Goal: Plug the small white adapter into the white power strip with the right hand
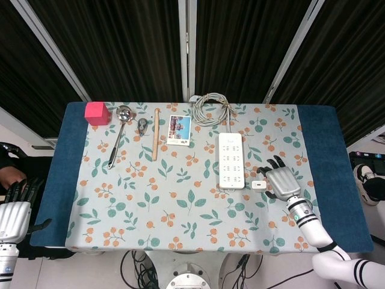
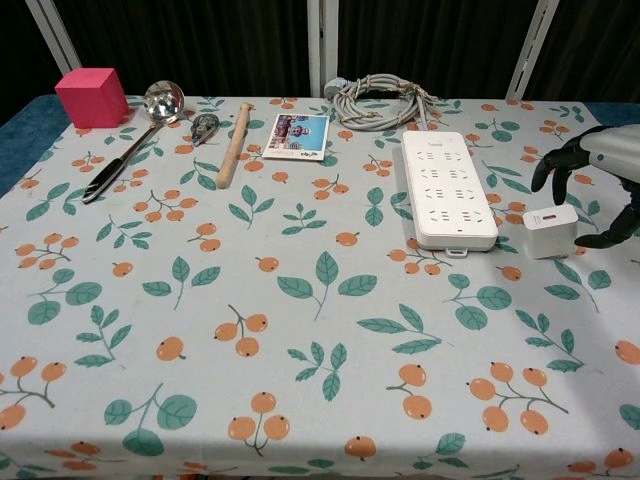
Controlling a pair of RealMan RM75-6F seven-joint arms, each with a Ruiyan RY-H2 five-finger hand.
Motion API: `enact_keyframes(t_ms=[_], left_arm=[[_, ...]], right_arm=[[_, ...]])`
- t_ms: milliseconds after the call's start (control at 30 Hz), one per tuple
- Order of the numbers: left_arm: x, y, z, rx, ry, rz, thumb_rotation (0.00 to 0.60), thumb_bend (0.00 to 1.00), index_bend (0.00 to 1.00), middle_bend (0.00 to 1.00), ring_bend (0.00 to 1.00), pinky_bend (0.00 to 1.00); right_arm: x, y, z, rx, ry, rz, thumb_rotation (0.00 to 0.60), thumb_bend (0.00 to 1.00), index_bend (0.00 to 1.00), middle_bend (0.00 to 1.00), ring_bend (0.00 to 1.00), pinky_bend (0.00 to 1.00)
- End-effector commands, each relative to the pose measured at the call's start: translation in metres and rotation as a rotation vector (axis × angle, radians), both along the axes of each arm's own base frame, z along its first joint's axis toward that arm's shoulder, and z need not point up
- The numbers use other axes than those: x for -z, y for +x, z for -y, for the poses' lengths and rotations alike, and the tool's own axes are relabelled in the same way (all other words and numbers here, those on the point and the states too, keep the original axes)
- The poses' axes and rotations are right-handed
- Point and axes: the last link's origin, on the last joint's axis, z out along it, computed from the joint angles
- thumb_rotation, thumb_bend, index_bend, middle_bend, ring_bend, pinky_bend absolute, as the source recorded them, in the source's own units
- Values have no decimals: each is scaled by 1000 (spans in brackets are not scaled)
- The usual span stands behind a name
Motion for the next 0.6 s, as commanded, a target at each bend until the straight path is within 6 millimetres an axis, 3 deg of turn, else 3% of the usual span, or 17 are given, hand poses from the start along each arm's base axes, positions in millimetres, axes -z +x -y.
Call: enact_keyframes(t_ms=[33, 167, 600], left_arm=[[0, -1, 1, -5, 1, 1, 600, 35, 98, 44, 0, 0], [0, -3, 1, -8, -1, 2, 600, 34, 99, 44, 0, 0], [1, -4, 0, -11, -7, 5, 600, 35, 99, 44, 0, 0]], right_arm=[[2, 19, 3, 7, 31, -84, 600, 154, 342, 402, 121, 5], [9, 21, 3, 10, 47, -109, 600, 212, 366, 411, 124, 4], [15, 23, 3, 5, 57, -125, 600, 228, 397, 424, 124, 4]])
